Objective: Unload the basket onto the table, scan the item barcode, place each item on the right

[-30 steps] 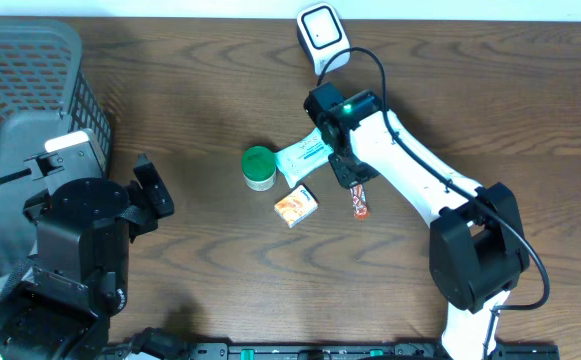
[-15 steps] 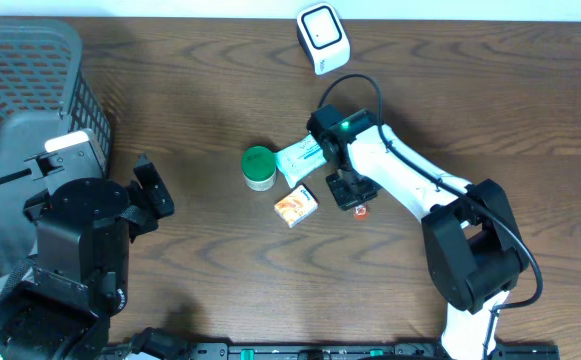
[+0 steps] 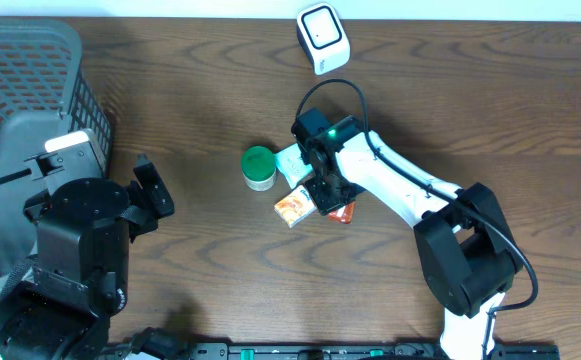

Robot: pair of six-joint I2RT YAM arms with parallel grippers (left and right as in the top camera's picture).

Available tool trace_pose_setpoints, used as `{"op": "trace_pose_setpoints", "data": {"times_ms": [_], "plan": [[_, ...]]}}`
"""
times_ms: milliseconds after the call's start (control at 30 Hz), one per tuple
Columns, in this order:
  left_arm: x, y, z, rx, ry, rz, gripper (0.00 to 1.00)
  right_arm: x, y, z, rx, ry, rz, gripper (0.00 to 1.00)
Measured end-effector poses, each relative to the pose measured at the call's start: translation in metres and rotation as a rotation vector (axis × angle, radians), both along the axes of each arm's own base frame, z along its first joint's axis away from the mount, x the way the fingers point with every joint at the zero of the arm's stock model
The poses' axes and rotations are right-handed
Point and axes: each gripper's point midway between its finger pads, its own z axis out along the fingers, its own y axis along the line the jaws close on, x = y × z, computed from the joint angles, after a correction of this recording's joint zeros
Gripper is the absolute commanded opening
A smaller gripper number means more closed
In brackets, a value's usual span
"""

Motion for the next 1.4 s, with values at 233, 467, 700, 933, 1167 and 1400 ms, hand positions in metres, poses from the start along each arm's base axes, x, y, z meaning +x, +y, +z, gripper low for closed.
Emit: {"op": "trace_pose_setpoints", "data": {"times_ms": [233,467,700,933,1167,1400], "plan": [[0.0,0.0,0.0,0.0,0.0,0.0,0.98,0.006,0.01,0.016,0.029,-0.01,0.005,0.01],[0.0,0.0,0.0,0.0,0.0,0.0,0.98,0.014,0.0,0.021,0.01,-0.023,-0.024,0.01],[0.0,0.0,0.0,0.0,0.0,0.0,0.98,0.027,-0.019,0.022,-0.031,-0.053,-0.065,0.01],[0.0,0.0,0.0,0.0,0.0,0.0,0.98,0.036,-0.016,0.015,-0.021,-0.099,-0.066,0.03],[0.0,0.0,0.0,0.0,0.0,0.0,0.98,0.023,-0.026,-0.016,-0.039,-0.081,-0.065,0.01],[0.0,0.0,0.0,0.0,0.0,0.0,0.98,0.021,-0.021,-0.025,0.002,-0.083,-0.058,0.01]]}}
